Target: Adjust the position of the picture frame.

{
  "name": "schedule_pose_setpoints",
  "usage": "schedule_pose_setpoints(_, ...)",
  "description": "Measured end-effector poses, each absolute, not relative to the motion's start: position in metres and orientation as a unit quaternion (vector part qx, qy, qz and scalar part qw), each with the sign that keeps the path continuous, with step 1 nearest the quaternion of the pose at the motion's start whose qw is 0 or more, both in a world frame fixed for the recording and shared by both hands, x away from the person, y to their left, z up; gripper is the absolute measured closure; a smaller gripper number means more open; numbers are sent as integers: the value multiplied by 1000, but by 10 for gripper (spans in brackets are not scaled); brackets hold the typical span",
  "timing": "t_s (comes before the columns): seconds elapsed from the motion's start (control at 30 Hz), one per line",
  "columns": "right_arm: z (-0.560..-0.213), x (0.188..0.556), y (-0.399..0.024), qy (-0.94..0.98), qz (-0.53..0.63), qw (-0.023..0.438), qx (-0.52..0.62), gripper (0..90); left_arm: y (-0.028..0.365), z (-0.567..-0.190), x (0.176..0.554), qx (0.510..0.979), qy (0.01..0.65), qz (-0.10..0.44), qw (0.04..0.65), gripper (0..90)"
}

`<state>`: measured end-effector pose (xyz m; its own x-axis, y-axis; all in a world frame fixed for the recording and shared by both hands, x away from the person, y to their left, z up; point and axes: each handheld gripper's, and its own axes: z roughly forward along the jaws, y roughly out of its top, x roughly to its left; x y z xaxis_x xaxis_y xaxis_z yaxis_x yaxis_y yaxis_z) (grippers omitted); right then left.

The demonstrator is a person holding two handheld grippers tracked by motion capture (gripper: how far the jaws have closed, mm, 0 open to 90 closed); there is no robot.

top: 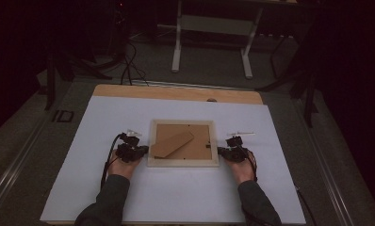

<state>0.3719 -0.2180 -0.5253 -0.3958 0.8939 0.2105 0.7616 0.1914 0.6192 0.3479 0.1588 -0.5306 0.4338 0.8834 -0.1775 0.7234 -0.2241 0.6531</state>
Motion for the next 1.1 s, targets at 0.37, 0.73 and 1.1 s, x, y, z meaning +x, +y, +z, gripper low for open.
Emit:
schedule_pose_setpoints(0.37,-523,368,-221,768,340,110,532,849,166,-529,350,767,524,112,353,792)
schedule_pose_setpoints(0.73,-512,359,-223,770,350,136,517,791,169,-517,343,754,524,136,371,710)
schedule_pose_setpoints(1.1,-508,352,-227,769,353,147,513,722,176,-506,340,739,528,144,392,682)
